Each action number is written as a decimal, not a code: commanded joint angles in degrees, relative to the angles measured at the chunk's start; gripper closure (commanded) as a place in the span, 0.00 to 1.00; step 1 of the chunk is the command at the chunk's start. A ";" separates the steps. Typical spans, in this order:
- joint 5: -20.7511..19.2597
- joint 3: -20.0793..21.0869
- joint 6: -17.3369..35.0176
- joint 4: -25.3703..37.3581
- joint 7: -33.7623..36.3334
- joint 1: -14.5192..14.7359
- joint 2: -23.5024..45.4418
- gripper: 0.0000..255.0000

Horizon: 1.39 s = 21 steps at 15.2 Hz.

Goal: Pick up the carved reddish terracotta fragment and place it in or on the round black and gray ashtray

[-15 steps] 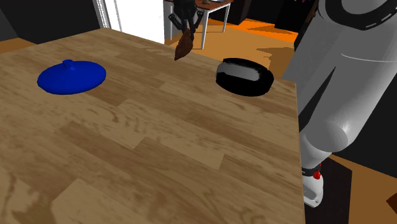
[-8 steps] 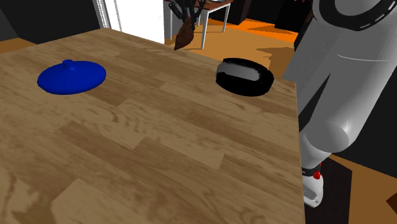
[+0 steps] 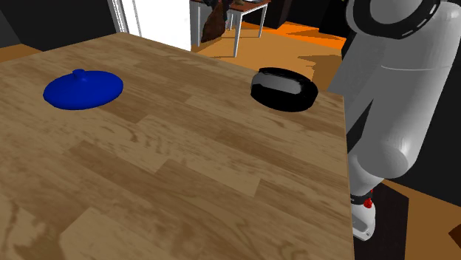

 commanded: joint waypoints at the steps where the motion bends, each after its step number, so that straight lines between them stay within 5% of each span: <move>1: -0.84 -0.09 -2.50 3.90 -0.36 0.89 1.45 1.00; 4: 4.05 0.27 3.29 -12.86 -1.38 -4.52 -10.36 1.00; 8: 8.61 -1.26 7.22 -27.58 -4.47 -7.94 -22.64 1.00; 21: 13.83 -9.17 8.71 -55.95 -14.34 -8.74 -51.96 1.00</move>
